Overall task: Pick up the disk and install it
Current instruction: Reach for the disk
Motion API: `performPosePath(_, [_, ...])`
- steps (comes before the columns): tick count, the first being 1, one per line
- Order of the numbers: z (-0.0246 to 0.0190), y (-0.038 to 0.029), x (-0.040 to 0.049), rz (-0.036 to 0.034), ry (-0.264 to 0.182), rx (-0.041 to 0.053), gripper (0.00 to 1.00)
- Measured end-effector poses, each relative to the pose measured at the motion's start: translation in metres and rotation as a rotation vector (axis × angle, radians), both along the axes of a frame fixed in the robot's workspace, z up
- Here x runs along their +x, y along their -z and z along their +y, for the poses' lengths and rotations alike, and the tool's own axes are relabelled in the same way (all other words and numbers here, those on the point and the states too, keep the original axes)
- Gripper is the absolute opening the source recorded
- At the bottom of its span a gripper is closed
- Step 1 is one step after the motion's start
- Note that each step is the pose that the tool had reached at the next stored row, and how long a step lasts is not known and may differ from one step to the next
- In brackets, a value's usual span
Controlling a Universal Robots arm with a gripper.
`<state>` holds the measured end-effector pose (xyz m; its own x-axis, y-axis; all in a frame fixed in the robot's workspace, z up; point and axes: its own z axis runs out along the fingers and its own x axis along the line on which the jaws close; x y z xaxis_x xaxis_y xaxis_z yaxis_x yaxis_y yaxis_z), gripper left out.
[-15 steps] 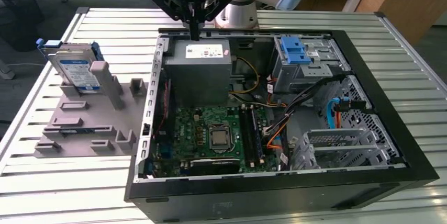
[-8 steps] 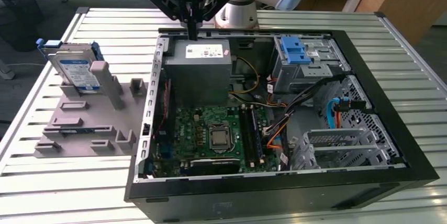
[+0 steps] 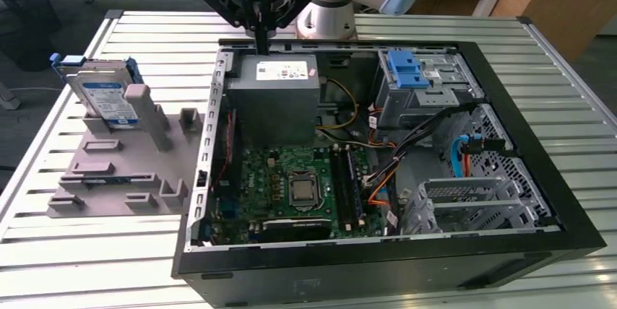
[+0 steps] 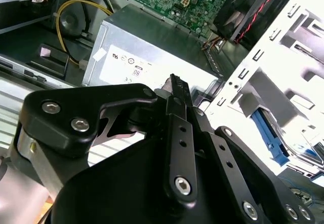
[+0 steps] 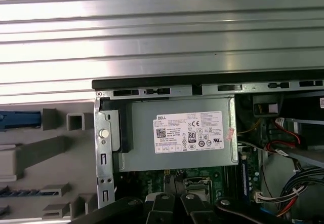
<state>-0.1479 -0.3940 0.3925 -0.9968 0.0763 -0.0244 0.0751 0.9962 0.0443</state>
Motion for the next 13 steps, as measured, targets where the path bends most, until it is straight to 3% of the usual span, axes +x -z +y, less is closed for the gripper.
performPosePath(13, [0.0028, 0.0001, -0.007, -0.0001, 0.0, 0.0001, 0.11])
